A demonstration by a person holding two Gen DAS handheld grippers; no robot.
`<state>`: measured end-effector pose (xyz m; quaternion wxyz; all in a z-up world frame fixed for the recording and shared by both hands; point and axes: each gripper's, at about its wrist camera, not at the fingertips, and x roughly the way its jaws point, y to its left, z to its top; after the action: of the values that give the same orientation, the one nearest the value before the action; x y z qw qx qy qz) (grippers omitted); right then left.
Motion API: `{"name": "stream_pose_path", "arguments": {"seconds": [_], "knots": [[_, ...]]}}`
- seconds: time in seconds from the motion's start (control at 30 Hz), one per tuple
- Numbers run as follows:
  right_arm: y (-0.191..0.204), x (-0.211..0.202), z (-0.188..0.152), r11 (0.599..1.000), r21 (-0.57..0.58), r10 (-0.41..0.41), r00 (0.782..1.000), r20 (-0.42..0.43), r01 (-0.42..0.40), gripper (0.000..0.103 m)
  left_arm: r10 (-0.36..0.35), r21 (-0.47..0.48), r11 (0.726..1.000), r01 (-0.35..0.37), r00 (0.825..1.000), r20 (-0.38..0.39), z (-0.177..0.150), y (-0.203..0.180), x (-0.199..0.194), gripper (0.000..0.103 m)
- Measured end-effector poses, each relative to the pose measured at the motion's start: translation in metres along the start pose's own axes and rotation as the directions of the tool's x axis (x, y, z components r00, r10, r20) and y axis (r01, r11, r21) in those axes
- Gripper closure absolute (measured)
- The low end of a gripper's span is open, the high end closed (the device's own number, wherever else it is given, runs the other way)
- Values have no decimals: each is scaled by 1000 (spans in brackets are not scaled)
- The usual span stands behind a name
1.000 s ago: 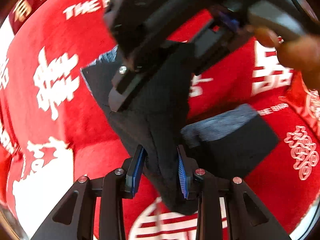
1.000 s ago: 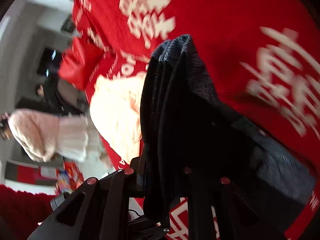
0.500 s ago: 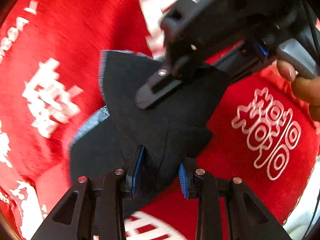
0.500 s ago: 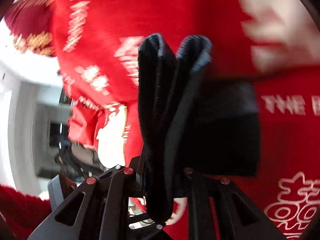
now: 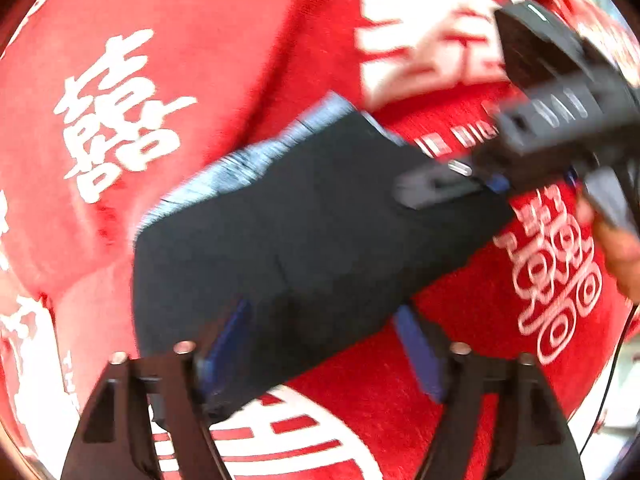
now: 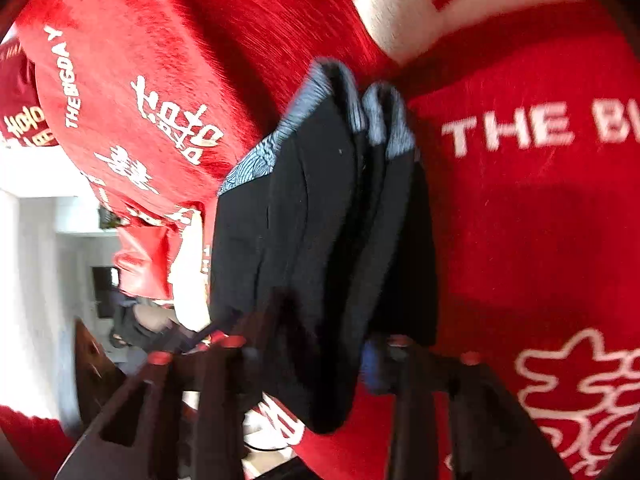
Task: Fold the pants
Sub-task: 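Lay the folded trousers down and open both grippers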
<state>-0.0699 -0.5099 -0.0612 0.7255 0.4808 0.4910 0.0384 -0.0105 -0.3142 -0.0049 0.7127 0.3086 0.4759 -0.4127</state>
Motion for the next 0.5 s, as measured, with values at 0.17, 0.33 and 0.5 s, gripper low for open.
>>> {"name": "stream_pose_path", "arguments": {"seconds": [0.17,0.33,0.5], "knots": [[-1,8,25,998,33,-46,999,-13,46,60,-101,-72,993,98,994,-37,13,26,-11,26],[6,21,14,951,-67,-307,947,-94,301,68,-124,25,992,127,988,-89,-1,9,-24,26],[21,-16,-2,903,-52,-427,904,5,427,67,-133,-94,987,128,990,-51,-5,38,-43,26]]}}
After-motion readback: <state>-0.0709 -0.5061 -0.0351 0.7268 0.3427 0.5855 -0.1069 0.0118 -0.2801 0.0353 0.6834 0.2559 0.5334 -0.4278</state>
